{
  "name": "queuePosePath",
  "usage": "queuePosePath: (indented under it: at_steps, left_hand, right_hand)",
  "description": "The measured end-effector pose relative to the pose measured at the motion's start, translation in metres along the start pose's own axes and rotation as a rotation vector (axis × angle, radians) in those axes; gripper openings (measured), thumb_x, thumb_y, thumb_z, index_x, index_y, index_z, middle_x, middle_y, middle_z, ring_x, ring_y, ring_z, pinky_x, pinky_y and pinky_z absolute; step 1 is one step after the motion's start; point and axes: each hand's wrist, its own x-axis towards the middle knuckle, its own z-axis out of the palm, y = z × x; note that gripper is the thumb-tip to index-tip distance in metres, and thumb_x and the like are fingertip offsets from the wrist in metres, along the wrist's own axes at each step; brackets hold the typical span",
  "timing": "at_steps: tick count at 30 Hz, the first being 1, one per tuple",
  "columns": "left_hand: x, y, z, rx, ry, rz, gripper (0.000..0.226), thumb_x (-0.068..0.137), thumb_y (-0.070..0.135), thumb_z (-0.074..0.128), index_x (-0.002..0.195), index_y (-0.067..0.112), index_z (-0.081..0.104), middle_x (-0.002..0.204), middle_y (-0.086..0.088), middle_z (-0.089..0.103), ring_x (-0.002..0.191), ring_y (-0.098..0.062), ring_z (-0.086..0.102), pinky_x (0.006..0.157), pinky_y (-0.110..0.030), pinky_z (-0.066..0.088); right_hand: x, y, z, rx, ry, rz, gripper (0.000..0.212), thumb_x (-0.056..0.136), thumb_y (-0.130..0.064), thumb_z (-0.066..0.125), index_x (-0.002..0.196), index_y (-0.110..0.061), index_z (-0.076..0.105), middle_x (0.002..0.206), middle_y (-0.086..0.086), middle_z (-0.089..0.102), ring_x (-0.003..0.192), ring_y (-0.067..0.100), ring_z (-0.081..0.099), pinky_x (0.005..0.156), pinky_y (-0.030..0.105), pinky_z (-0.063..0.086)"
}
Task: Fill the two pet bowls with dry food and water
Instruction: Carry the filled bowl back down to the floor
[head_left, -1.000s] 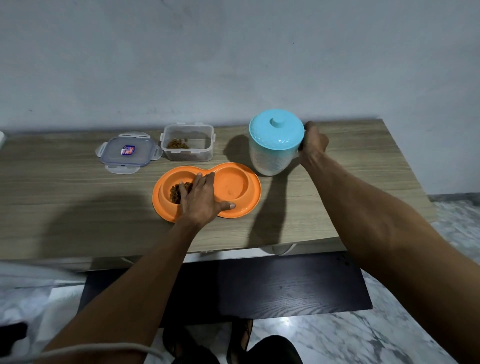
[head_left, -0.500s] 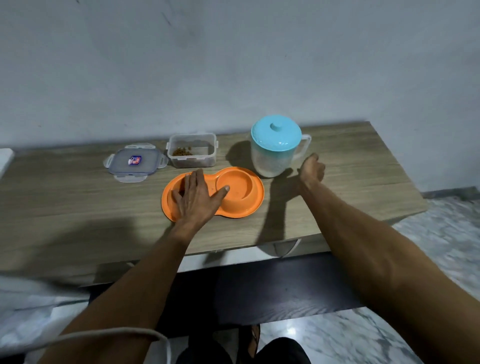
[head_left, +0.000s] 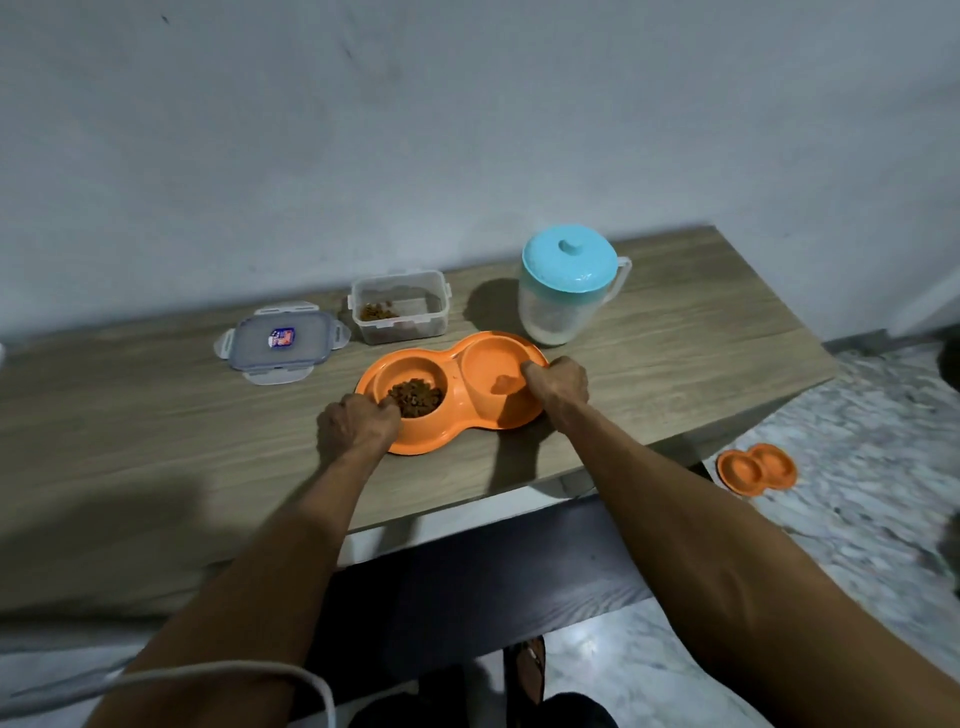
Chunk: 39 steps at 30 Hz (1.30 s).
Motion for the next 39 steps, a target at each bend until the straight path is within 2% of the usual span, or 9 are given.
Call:
queuePosePath:
  at_steps: [6,9,15,21,26,28,31,34,39]
  left_hand:
    - [0.006,-0.004,-0.007,-0.036,-0.058,0.025,0.057,0.071,0.057,0.057,0.100,0.010,0.070,0.102,-0.016,0.070,0.094,-0.038,0.066,0.083,-0.047,0.055]
    - [0.000,-0.003,-0.008,-0.063,-0.075,0.034,0.057,0.068,0.059,0.057,0.097,0.011,0.070,0.099,-0.015,0.071,0.088,-0.038,0.068,0.081,-0.046,0.056]
    - [-0.033,0.020,-0.001,-0.199,-0.156,0.067,0.047,0.084,0.035,0.068,0.117,0.003,0.063,0.122,-0.021,0.059,0.105,-0.038,0.062,0.086,-0.042,0.051]
    - [-0.082,0.057,0.023,-0.220,-0.205,0.196,0.047,0.084,0.031,0.069,0.119,-0.001,0.062,0.127,-0.020,0.057,0.110,-0.037,0.060,0.092,-0.042,0.052]
    - [-0.142,0.101,0.051,-0.157,-0.249,0.328,0.051,0.085,0.034,0.066,0.122,-0.001,0.060,0.132,-0.022,0.054,0.119,-0.038,0.054,0.095,-0.042,0.046]
    - [-0.169,0.121,0.067,-0.146,-0.265,0.374,0.054,0.085,0.036,0.066,0.123,-0.001,0.059,0.133,-0.022,0.054,0.121,-0.038,0.053,0.098,-0.041,0.044]
    - [-0.221,0.151,0.097,-0.134,-0.281,0.443,0.056,0.086,0.037,0.065,0.124,-0.002,0.058,0.135,-0.022,0.053,0.124,-0.038,0.051,0.100,-0.039,0.043]
    - [-0.274,0.177,0.131,-0.145,-0.312,0.477,0.055,0.086,0.038,0.065,0.124,-0.001,0.059,0.134,-0.022,0.053,0.124,-0.037,0.050,0.100,-0.039,0.042]
    - [-0.353,0.217,0.194,-0.177,-0.351,0.496,0.053,0.084,0.036,0.068,0.119,-0.003,0.062,0.131,-0.023,0.056,0.122,-0.038,0.053,0.099,-0.039,0.044]
  right_hand:
    - [-0.006,0.004,-0.004,0.029,0.025,0.033,0.062,0.071,-0.049,0.070,0.116,-0.007,0.066,0.120,0.018,0.063,0.105,0.037,0.063,0.087,0.049,0.058]
    - [-0.015,0.010,-0.012,0.029,0.072,0.044,0.061,0.069,-0.048,0.072,0.112,-0.005,0.068,0.116,0.018,0.065,0.101,0.037,0.064,0.084,0.048,0.059]
    - [-0.033,0.039,-0.047,0.070,0.145,0.077,0.056,0.073,-0.049,0.073,0.106,-0.004,0.069,0.108,0.016,0.068,0.097,0.036,0.066,0.084,0.047,0.059]
    - [-0.041,0.083,-0.111,0.174,0.240,0.096,0.052,0.071,-0.046,0.073,0.099,-0.002,0.070,0.105,0.019,0.069,0.092,0.036,0.067,0.079,0.047,0.060]
    - [-0.047,0.130,-0.181,0.216,0.337,0.147,0.063,0.064,-0.050,0.069,0.106,-0.004,0.070,0.110,0.019,0.068,0.100,0.039,0.065,0.084,0.046,0.058]
    - [-0.045,0.153,-0.213,0.237,0.366,0.160,0.063,0.058,-0.054,0.065,0.100,-0.006,0.071,0.107,0.017,0.069,0.096,0.038,0.065,0.081,0.044,0.058]
    - [-0.044,0.193,-0.267,0.256,0.420,0.178,0.045,0.063,-0.047,0.067,0.081,-0.006,0.067,0.093,0.014,0.070,0.085,0.035,0.066,0.071,0.040,0.058]
    - [-0.042,0.236,-0.321,0.279,0.477,0.190,0.043,0.062,-0.046,0.067,0.074,-0.005,0.066,0.083,0.014,0.068,0.077,0.035,0.066,0.074,0.046,0.060]
    - [-0.022,0.306,-0.404,0.280,0.489,0.209,0.050,0.057,-0.051,0.066,0.079,-0.006,0.066,0.093,0.016,0.067,0.084,0.036,0.065,0.072,0.049,0.061]
